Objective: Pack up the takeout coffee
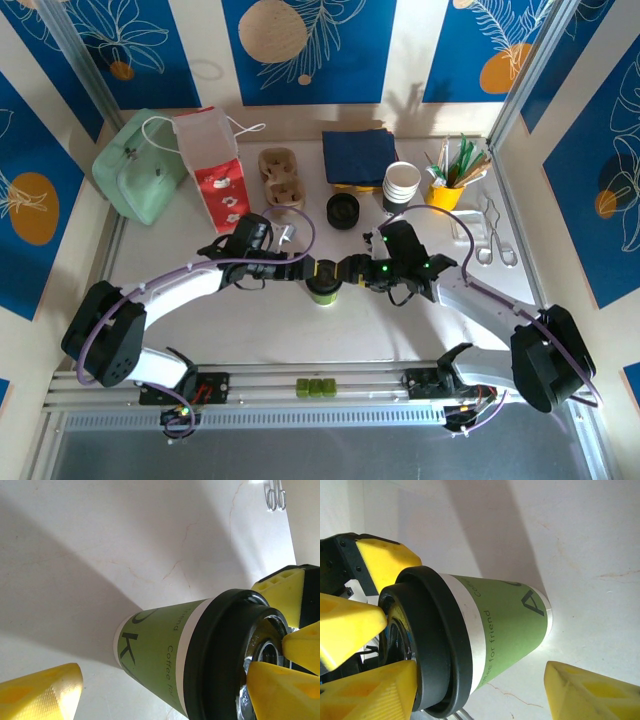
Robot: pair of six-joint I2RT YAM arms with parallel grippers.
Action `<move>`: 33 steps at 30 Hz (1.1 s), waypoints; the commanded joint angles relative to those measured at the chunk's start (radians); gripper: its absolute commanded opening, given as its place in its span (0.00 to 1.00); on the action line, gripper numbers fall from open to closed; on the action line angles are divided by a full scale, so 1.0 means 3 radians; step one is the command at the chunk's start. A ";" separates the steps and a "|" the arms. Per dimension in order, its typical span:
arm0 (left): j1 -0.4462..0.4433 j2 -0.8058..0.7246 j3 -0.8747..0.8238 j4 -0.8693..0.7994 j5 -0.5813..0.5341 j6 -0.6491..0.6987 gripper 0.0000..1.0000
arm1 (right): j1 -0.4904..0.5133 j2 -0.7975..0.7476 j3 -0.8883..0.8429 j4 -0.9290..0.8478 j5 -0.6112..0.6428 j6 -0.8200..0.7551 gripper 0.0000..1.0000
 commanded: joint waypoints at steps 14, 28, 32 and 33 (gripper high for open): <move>-0.0030 0.0067 -0.0433 0.0108 -0.0139 -0.0273 0.79 | -0.0045 0.0127 -0.0123 -0.0241 0.0149 0.0044 0.67; -0.0062 -0.0060 -0.0185 0.0084 -0.0047 -0.0294 0.79 | -0.0037 0.0106 0.0106 -0.0149 -0.0108 0.0129 0.67; -0.0062 -0.0092 0.0005 -0.0043 -0.0034 -0.0260 0.81 | -0.0037 0.0112 0.0262 -0.0282 -0.0094 0.0069 0.67; -0.0061 -0.0103 0.0039 -0.0068 -0.0027 -0.0254 0.81 | -0.0038 0.0112 0.0282 -0.0315 -0.0086 0.0054 0.67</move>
